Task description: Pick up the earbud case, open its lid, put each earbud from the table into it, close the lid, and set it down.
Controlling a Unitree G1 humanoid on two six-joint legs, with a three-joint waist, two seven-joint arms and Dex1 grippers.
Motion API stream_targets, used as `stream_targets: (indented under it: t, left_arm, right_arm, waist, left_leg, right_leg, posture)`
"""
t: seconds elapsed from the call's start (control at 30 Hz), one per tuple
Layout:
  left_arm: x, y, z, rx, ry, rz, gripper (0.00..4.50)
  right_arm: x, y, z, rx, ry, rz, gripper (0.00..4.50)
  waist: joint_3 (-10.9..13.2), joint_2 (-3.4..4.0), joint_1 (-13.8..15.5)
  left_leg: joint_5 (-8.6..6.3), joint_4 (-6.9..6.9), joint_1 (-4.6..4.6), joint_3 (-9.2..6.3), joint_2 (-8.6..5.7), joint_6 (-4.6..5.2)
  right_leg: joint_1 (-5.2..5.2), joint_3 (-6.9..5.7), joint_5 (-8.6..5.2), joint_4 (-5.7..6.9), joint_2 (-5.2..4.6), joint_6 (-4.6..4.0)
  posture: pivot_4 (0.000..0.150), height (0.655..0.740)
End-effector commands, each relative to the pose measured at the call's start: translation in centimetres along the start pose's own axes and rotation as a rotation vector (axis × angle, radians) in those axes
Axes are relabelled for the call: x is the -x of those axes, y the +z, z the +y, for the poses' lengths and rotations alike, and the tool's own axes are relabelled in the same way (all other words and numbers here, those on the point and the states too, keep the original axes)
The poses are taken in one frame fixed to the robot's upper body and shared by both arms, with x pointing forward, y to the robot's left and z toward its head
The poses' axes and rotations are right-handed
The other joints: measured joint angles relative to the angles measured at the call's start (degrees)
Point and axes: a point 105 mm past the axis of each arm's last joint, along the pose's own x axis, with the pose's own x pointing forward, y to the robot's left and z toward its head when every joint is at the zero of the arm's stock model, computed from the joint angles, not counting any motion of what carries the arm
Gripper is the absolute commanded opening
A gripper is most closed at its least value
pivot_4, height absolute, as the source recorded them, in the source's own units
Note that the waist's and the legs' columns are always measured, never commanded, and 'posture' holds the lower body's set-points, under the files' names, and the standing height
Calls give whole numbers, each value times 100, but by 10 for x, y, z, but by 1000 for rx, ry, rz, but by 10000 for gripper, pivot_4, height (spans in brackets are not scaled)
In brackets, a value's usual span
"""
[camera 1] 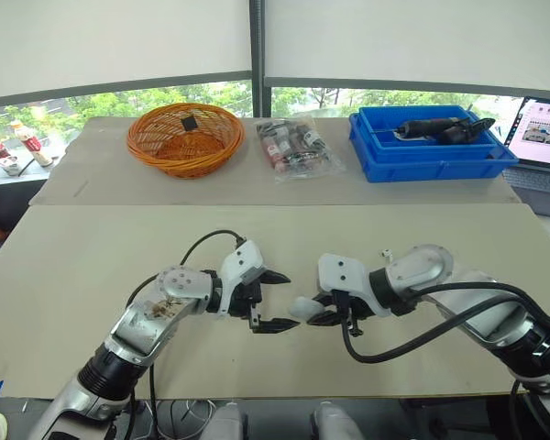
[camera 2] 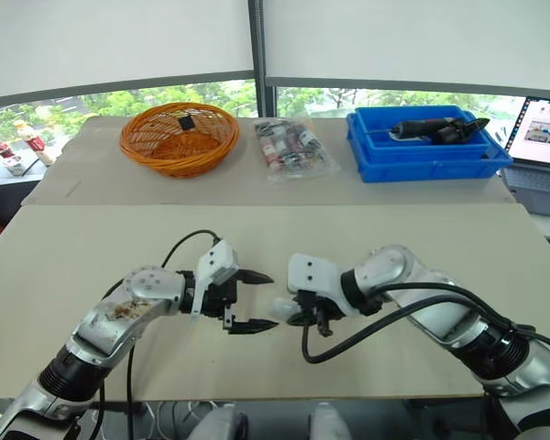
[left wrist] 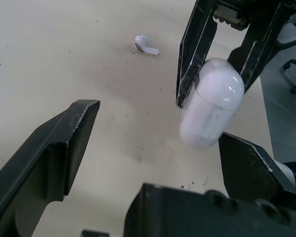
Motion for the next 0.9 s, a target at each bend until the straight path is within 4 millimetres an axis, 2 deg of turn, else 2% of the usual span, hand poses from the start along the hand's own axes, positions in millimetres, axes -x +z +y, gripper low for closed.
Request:
stream_targets:
  t: [0.03,0.07,0.13,0.17,0.2,0.27,0.53,0.6,0.77,0.83,0.9]
  left_arm:
    - [-2,8,-3,-27,-25,-30,36847]
    - [-2,8,-4,-20,-32,-33,32479]
    - [-2,7,-6,-13,-41,-35,21034]
    - [-2,8,-6,-12,-41,-36,17498]
    - [-2,8,-6,-13,-41,-35,11473]
    - [-2,10,-5,-6,-38,-44,5101]
    - [-2,8,-2,7,-6,-42,5073]
    - [-1,6,-3,12,0,-39,5073]
    - [9,-7,-4,77,40,-60,5073]
    - [13,-11,-5,95,50,-74,5073]
    - [17,-14,-6,119,65,-104,5073]
  right_arm:
    - [6,10,-3,47,-18,-20,7520]
    - [6,10,-3,46,-18,-19,7520]
    - [6,9,-4,44,-18,-19,7520]
    - [6,9,-4,43,-18,-19,7520]
    - [6,9,-4,43,-19,-19,7520]
    - [6,9,-4,43,-20,-20,7520]
    - [8,8,-5,55,-20,-7,7519]
    - [11,7,-7,64,-38,-4,17876]
    - [36,-6,-6,84,-93,46,35680]
    - [46,-6,-5,103,-106,49,41858]
    - [55,-7,-4,145,-126,52,41982]
  waist:
    - [0,0,7]
    - [0,0,8]
    - [0,0,9]
    - [0,0,12]
    - [0,0,12]
    - [0,0,11]
    - [0,0,11]
    - [0,0,11]
    - [0,0,29]
    - [0,0,27]
    - [0,0,25]
  left_leg:
    - [0,1,-1,0,0,0]
    - [0,2,-1,0,-1,0]
    - [0,3,-1,0,-1,0]
    - [0,3,-1,0,-2,0]
    - [0,3,-1,0,-2,0]
    - [0,4,-1,0,-2,0]
    - [0,4,-1,0,-2,0]
    - [0,4,-1,0,-2,0]
    - [0,4,-3,-3,-3,0]
    - [0,6,-3,-3,-3,0]
    - [0,6,-2,-2,-3,0]
  right_leg:
    - [0,0,0,0,-1,0]
    - [0,0,0,0,-1,0]
    - [0,0,0,0,-2,0]
    - [0,0,0,0,-2,0]
    - [1,0,0,0,-2,0]
    - [1,0,0,0,-2,0]
    - [1,0,0,1,-2,0]
    - [1,0,0,1,-2,0]
    - [0,1,0,0,-5,0]
    - [0,1,0,-1,-6,0]
    - [0,2,0,0,-6,0]
  posture:
    - [1500,7400]
    - [1500,7400]
    - [1500,7400]
    - [1500,7400]
    - [1500,7400]
    - [1500,7400]
    - [1500,7400]
    - [1500,7400]
    - [1500,7400]
    - [1500,7400]
    - [1500,7400]
